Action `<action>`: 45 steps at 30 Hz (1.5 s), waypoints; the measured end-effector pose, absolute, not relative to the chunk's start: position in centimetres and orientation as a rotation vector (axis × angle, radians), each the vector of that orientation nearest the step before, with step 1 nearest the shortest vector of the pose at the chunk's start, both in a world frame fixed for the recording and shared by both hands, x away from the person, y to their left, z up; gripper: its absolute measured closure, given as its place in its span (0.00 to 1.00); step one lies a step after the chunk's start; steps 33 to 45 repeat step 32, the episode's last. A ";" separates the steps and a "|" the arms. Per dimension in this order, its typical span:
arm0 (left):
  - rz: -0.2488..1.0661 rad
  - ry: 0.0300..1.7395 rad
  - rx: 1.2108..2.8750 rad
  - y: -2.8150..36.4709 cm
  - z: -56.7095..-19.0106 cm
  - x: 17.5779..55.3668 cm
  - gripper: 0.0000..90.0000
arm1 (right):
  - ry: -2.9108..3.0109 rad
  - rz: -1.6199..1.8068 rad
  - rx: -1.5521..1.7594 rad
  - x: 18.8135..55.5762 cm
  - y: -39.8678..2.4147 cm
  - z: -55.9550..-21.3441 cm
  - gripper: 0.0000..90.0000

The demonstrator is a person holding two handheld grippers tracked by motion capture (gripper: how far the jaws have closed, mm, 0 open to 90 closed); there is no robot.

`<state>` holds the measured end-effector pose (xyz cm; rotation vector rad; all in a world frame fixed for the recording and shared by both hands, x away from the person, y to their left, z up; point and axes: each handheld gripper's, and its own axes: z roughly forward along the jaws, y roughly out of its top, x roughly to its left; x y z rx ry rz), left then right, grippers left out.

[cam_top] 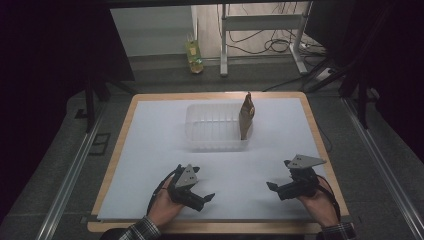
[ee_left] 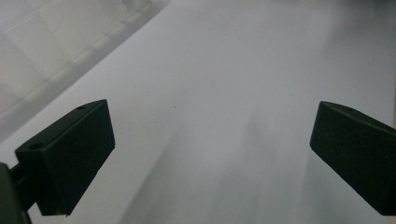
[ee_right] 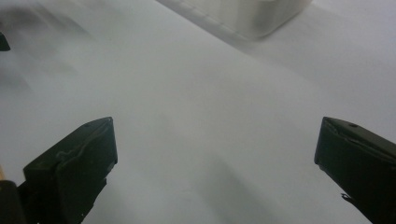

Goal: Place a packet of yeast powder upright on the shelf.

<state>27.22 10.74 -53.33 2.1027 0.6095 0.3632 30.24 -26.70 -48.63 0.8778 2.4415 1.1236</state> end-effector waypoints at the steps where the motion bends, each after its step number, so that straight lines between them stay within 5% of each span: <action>1: 0.364 0.611 2.103 10.7 -53.3 27.2 0.00 | 2.440 1.117 0.882 30.2 -26.9 -48.7 0.00; 45: 0.363 0.716 2.219 10.8 -54.5 28.2 0.00 | 2.497 1.001 1.057 30.4 -30.5 -51.8 0.00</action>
